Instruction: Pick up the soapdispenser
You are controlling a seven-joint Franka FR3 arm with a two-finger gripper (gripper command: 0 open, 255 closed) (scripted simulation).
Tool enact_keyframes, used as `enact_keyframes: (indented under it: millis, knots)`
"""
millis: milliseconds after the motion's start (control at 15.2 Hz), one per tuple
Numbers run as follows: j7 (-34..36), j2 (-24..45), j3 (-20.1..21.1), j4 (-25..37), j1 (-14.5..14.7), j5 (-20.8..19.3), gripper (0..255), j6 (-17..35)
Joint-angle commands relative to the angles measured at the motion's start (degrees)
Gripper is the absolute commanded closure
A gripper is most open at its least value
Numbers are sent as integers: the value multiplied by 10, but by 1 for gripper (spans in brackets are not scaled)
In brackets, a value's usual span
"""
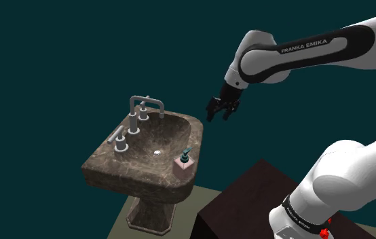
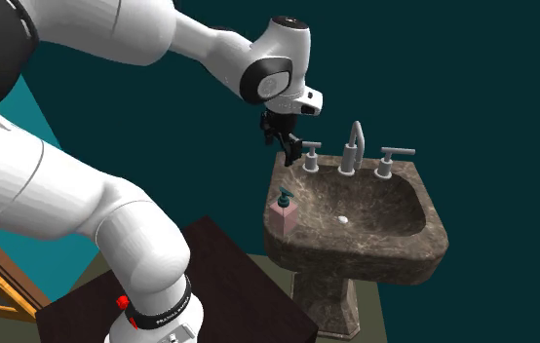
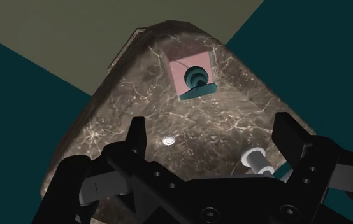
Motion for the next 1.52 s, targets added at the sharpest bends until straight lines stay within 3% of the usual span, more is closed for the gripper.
enact_keyframes:
  millis: [0,396,858,1056,1452]
  knots:
    - [4,36,7,-7,6,11,0,44]
    - [-2,168,16,-3,24,50,0,171]
    - [-31,340,27,46,44,116,0,292]
    - [-48,414,37,79,46,146,0,332]
    - [-82,464,53,88,35,179,0,373]
